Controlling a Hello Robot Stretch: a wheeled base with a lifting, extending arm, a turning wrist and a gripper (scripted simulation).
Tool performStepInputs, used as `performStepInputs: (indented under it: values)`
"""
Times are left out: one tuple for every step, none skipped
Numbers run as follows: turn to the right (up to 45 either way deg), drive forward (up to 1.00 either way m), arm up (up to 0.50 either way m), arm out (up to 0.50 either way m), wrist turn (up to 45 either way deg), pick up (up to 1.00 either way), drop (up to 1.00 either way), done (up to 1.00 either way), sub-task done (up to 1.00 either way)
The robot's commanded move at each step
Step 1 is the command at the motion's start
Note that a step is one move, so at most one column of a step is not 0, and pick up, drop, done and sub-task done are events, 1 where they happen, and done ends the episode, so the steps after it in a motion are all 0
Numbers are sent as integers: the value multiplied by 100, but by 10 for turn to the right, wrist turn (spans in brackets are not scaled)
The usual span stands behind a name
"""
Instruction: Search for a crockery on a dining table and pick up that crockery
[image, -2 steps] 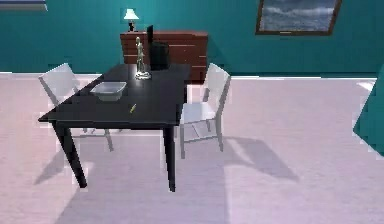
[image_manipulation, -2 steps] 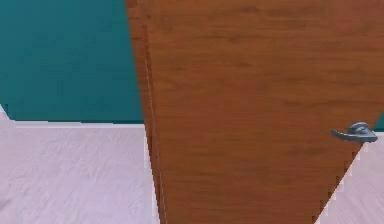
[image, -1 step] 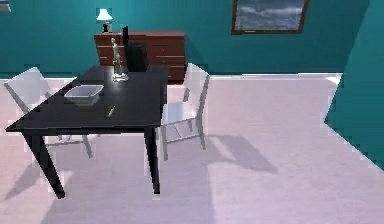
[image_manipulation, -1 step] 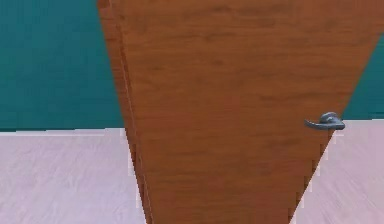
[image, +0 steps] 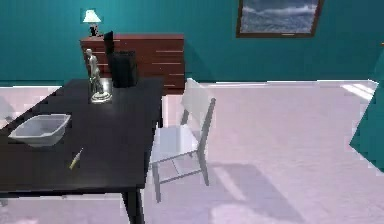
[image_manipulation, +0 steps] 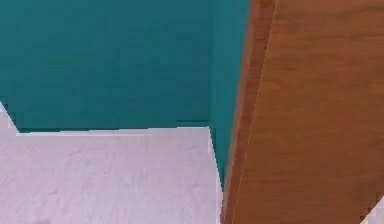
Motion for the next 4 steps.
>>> performStepInputs:
  values:
    - [450,0,0,0,0,0,0,0,0]
    - [150,0,0,0,0,0,0,0,0]
    - [0,35,0,0,0,0,0,0,0]
    - [-450,0,0,0,0,0,0,0,0]
